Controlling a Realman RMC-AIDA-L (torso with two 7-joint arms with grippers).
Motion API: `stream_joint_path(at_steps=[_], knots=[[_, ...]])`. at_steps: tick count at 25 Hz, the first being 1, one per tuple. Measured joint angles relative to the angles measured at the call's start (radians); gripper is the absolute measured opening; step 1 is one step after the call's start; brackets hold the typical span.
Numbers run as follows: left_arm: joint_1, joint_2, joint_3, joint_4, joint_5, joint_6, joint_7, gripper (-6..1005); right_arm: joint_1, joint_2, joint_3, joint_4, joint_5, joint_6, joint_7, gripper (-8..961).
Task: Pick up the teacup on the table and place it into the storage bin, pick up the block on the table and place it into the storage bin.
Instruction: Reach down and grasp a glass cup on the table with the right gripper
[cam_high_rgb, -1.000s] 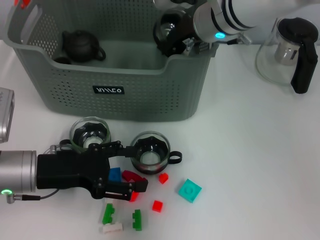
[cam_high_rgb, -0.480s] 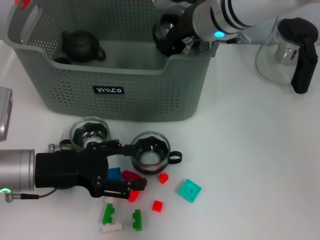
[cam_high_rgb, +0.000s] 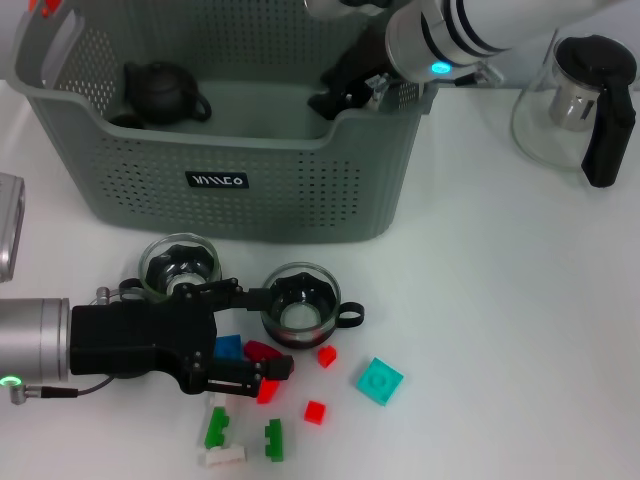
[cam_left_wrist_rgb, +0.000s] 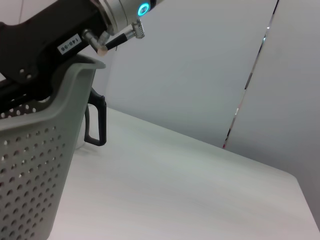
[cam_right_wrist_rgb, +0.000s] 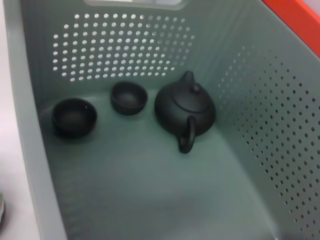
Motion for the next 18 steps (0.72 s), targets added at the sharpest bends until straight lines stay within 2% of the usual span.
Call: stream_joint_path(at_steps=[4, 14, 18], knots=[[0.000, 0.002, 0.000, 0.000, 0.000, -0.001, 0.000, 932, -0.014, 0.000, 0.004, -0.043, -0.003, -0.011, 0.009, 304], [0.003, 0.003, 0.000, 0.000, -0.004, -0.002, 0.000, 932, -0.101, -0.003, 0.003, -0.270, -0.031, -0.023, 0.204, 766], [0.003, 0.003, -0.001, 0.001, -0.008, -0.002, 0.000, 932, -0.165, 0.003, -0.006, -0.402, -0.040, -0.037, 0.274, 845]])
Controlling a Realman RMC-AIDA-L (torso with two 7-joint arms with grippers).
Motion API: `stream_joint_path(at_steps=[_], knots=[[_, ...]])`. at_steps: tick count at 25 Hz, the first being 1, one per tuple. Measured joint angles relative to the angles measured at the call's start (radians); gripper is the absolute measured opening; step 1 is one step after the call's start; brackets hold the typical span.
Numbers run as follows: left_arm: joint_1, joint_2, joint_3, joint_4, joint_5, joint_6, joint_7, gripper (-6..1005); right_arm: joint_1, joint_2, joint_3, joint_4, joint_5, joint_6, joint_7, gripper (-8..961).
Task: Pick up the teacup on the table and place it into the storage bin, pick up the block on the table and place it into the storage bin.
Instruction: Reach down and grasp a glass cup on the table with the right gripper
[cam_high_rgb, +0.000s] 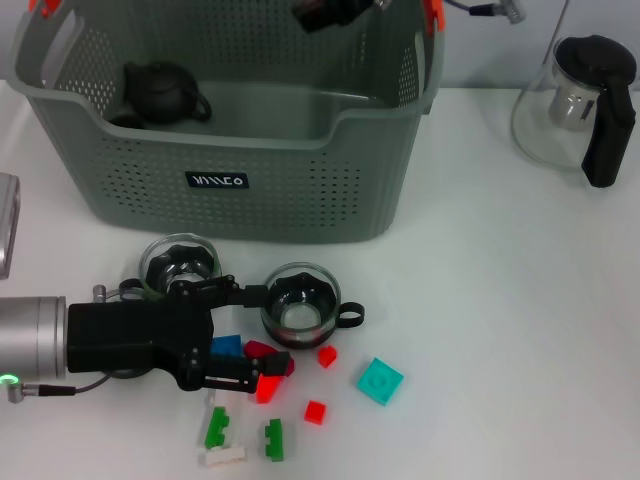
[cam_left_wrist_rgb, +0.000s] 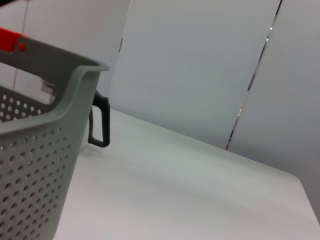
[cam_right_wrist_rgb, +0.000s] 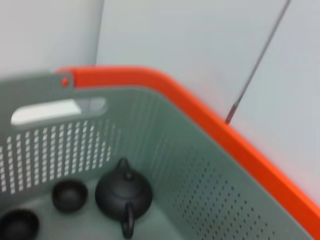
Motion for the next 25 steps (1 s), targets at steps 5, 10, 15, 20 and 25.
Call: stream_joint_path(at_steps=[5, 10, 15, 20, 25], knots=[[0.000, 0.000, -0.001, 0.000, -0.001, -0.014, 0.001, 932, -0.046, -0.001, 0.007, -0.114, 0.029, -0.086, 0.058, 885], [0.001, 0.000, -0.001, -0.001, -0.001, -0.018, 0.005, 933, -0.134, -0.002, -0.006, -0.270, 0.152, -0.191, 0.053, 885], [0.005, 0.000, -0.001, 0.001, -0.001, -0.011, 0.007, 933, -0.214, -0.005, -0.008, -0.421, 0.220, -0.368, 0.043, 885], [0.012, 0.000, -0.001, 0.003, -0.001, -0.008, 0.008, 933, -0.325, -0.004, -0.058, -0.577, 0.219, -0.485, 0.012, 886], [0.021, 0.001, -0.019, 0.005, -0.003, 0.002, 0.008, 933, -0.376, -0.004, -0.063, -0.620, 0.209, -0.564, 0.025, 886]])
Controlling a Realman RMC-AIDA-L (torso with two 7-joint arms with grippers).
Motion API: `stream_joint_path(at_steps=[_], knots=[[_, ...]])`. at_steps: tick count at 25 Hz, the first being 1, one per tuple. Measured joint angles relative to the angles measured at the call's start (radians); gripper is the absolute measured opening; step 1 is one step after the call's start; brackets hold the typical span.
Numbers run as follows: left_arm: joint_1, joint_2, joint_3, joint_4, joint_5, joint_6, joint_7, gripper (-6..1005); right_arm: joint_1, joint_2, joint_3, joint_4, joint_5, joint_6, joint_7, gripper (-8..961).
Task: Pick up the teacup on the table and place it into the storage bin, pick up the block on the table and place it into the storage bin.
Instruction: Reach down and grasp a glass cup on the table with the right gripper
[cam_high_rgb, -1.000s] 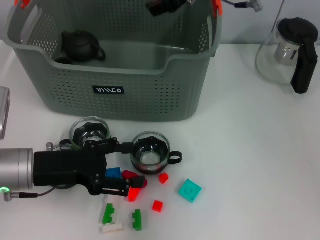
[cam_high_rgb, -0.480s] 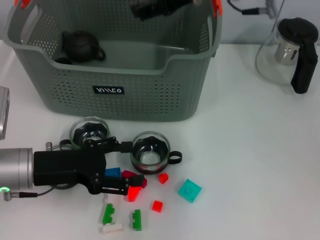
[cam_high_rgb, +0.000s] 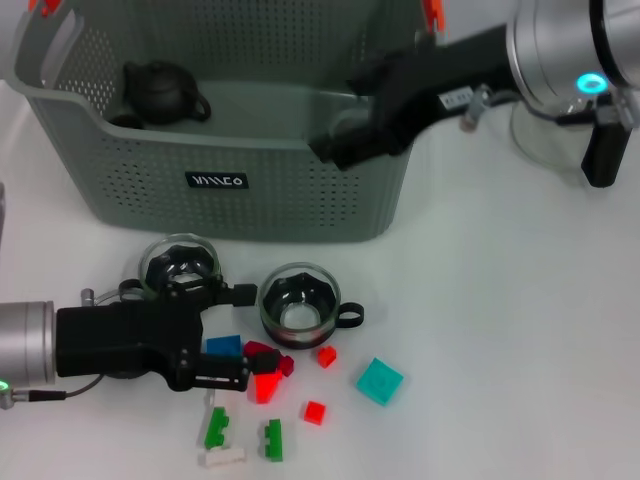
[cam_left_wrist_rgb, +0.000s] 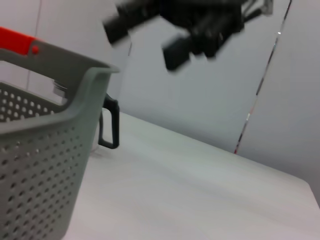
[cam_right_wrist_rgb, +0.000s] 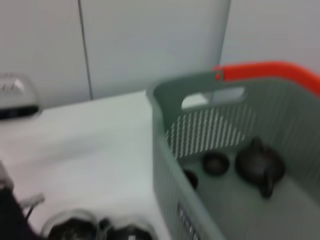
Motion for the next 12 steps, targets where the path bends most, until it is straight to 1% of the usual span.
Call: stream_joint_path(at_steps=[4, 12], knots=[[0.010, 0.008, -0.018, 0.001, 0.000, 0.011, 0.000, 932, -0.005, 0.000, -0.005, 0.002, -0.052, -0.052, 0.017, 886], [0.038, 0.019, -0.076, 0.004, -0.001, 0.085, 0.036, 932, 0.015, 0.004, -0.101, 0.023, -0.106, -0.113, 0.046, 886]])
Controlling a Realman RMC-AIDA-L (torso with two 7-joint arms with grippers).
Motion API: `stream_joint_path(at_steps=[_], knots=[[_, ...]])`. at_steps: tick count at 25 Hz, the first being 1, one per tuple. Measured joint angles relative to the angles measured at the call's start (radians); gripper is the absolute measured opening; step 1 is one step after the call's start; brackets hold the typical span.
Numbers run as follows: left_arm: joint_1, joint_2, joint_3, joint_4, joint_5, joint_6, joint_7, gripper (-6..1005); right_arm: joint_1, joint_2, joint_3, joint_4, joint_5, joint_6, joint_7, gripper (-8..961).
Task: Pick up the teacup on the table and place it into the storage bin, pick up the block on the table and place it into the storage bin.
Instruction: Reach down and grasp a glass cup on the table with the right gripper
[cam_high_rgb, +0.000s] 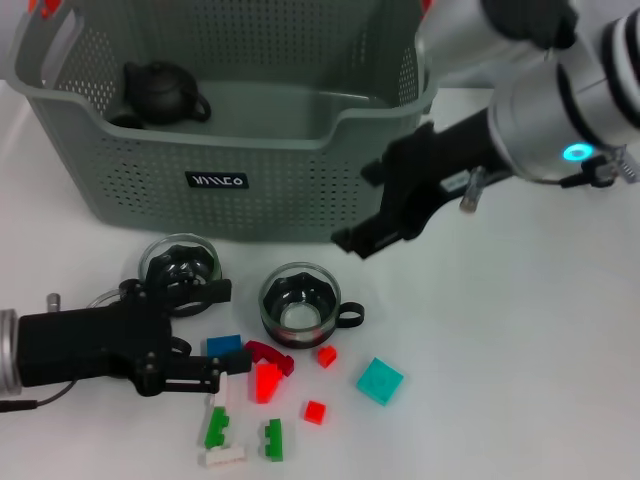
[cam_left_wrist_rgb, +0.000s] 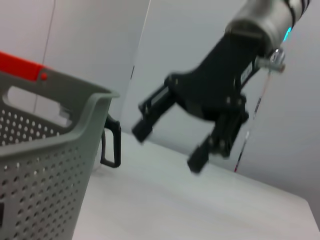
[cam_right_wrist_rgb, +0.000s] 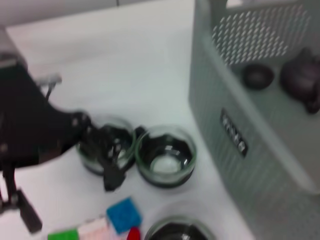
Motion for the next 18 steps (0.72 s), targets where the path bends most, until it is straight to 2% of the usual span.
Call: stream_joint_path(at_steps=[12, 18], knots=[[0.024, 0.006, -0.048, 0.024, 0.006, 0.037, 0.010, 933, 0.047, 0.006, -0.196, 0.042, -0.007, 0.007, 0.042, 884], [0.027, 0.012, -0.050, 0.026, 0.011, 0.043, 0.020, 933, 0.113, 0.009, -0.263, 0.132, -0.006, 0.026, 0.063, 883]])
